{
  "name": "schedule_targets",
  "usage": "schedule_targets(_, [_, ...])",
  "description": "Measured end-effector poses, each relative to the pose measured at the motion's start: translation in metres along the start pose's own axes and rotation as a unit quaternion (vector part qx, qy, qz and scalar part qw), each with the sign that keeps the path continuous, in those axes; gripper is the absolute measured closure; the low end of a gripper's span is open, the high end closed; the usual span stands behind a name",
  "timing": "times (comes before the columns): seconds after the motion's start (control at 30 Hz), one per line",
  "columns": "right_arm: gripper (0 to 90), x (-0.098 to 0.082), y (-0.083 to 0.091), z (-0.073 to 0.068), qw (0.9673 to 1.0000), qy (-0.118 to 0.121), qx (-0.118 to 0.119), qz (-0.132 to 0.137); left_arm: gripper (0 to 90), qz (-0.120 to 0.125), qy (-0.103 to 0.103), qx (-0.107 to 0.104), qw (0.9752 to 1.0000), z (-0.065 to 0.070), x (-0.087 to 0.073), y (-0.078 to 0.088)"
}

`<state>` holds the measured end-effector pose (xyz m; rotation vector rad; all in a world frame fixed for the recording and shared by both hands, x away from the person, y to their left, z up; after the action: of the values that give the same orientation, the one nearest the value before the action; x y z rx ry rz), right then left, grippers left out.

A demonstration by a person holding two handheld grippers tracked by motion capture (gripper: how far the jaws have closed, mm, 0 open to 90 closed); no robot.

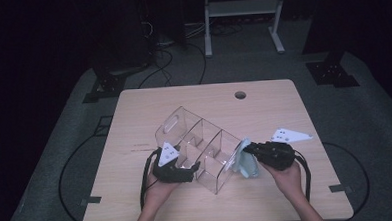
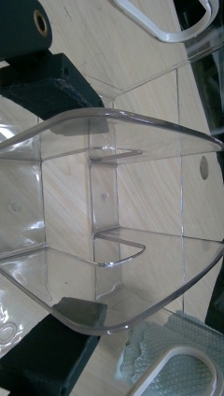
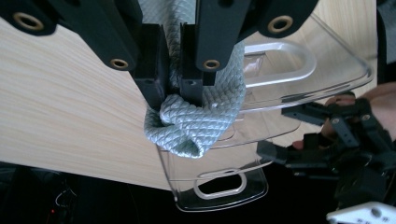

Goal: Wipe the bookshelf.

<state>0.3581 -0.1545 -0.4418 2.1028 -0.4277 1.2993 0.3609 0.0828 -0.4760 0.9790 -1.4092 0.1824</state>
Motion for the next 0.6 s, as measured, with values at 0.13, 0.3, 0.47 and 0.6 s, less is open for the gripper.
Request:
schedule_targets(0.13, [82.5, -0.003, -0.002, -0.014, 0.9999, 0.014, 0.008, -0.005, 7.9, 0.001, 0.003, -0.001, 1.0000, -0.001, -0.001, 0.000])
schedule_targets(0.3, [82.6, -0.004, -0.002, -0.025, 0.9993, 0.029, 0.021, -0.012, 8.0, 0.001, 0.003, 0.001, 1.0000, -0.001, -0.001, 0.000])
schedule_targets(0.47, [82.6, -0.001, -0.005, -0.008, 0.9999, 0.003, 0.013, -0.003, 8.0, 0.000, 0.006, 0.010, 0.9999, -0.001, 0.000, -0.001])
schedule_targets(0.6, [82.6, -0.002, -0.006, -0.020, 0.9997, 0.013, 0.018, -0.005, 7.9, 0.000, 0.009, 0.008, 0.9999, -0.002, -0.001, 0.000])
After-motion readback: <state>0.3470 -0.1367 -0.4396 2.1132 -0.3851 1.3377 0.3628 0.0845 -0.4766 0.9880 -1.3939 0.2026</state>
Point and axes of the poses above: each handheld gripper's, and its own axes: y roughly backward along the jaws, x roughly out of its top, z roughly to its right, the point moved 8 cm from there along -y, roughly forward along the jaws, and after that the axes turned 8 degrees about -y, right-handed, at the moved point
